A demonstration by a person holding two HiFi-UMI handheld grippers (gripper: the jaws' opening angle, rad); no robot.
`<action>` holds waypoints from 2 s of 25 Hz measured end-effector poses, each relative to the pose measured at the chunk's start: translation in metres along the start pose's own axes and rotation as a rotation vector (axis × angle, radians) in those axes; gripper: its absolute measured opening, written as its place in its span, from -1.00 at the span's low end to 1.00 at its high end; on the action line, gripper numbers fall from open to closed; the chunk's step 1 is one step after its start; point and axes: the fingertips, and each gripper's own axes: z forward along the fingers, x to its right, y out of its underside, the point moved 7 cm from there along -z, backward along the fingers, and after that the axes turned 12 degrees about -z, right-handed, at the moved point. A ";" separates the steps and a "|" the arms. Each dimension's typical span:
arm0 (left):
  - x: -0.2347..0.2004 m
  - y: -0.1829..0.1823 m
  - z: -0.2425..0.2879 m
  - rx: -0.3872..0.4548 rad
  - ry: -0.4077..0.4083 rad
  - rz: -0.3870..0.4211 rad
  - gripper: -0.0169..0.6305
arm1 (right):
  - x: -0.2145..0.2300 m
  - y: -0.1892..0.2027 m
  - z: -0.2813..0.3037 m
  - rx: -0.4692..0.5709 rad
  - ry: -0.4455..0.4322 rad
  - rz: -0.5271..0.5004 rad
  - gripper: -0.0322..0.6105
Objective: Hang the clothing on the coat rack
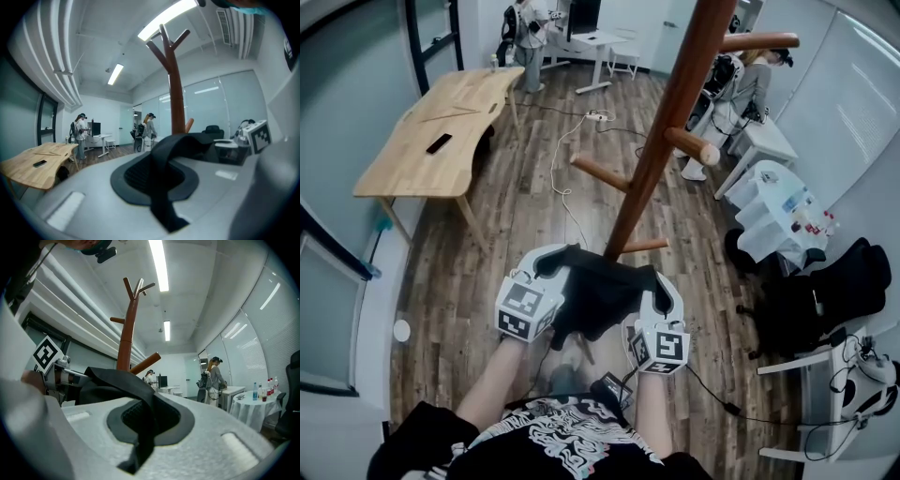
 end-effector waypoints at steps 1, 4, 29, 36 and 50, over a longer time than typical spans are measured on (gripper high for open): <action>-0.001 0.001 0.003 -0.004 0.001 0.000 -0.91 | 0.001 0.001 0.001 -0.005 0.001 -0.003 -0.87; -0.003 0.004 0.009 -0.017 0.012 0.006 -0.91 | 0.003 0.008 0.003 -0.020 0.010 -0.010 -0.87; -0.016 0.036 0.028 -0.098 0.027 -0.056 -0.91 | 0.002 0.045 0.017 -0.156 -0.052 -0.020 -0.87; -0.018 0.055 0.022 -0.124 0.025 -0.064 -0.91 | -0.010 0.063 0.014 -0.180 -0.071 -0.013 -0.87; -0.018 0.067 0.023 -0.146 0.016 -0.040 -0.91 | -0.015 0.071 0.011 -0.186 -0.072 -0.017 -0.87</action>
